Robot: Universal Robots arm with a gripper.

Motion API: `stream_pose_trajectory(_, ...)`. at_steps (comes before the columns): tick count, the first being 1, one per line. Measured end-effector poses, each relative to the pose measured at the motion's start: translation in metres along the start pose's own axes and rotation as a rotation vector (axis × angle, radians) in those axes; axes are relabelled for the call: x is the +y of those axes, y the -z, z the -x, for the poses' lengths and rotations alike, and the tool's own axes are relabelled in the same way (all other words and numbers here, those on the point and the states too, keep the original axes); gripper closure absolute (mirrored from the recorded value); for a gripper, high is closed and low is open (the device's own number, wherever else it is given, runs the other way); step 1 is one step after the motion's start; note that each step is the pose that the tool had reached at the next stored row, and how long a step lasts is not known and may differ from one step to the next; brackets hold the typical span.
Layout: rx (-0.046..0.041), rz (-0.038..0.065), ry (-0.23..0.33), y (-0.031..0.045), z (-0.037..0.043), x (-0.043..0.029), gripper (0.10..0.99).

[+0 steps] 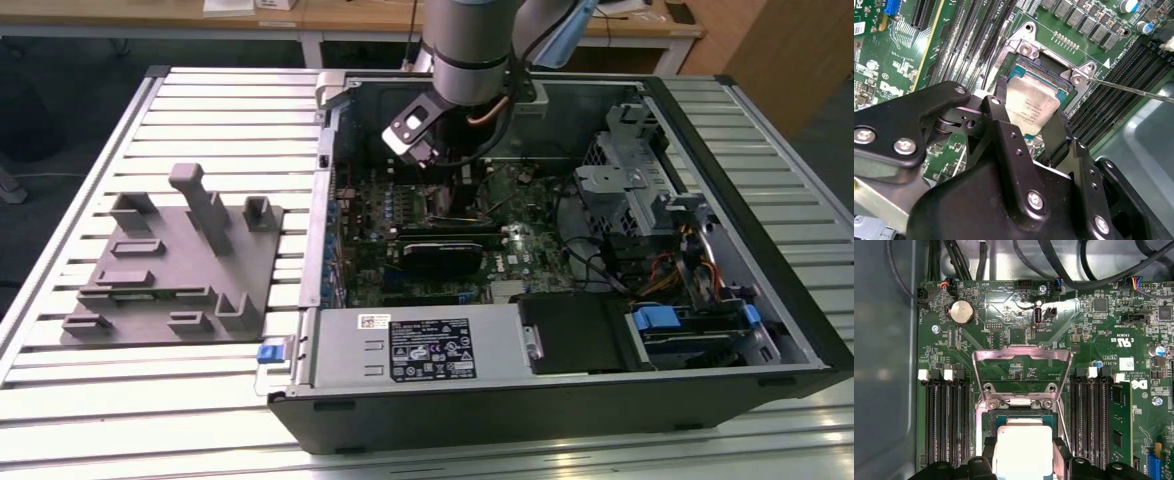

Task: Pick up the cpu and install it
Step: 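Place the cpu into insertion slot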

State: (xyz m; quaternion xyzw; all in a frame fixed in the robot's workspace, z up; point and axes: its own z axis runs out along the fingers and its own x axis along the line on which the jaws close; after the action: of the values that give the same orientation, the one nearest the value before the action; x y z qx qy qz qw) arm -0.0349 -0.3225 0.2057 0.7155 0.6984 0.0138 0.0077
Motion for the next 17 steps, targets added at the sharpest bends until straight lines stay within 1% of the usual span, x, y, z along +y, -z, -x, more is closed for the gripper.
stream_pose_trajectory(17, -0.0001, 0.0, -0.001, -0.0095, -0.0016, -0.0013, 0.557)
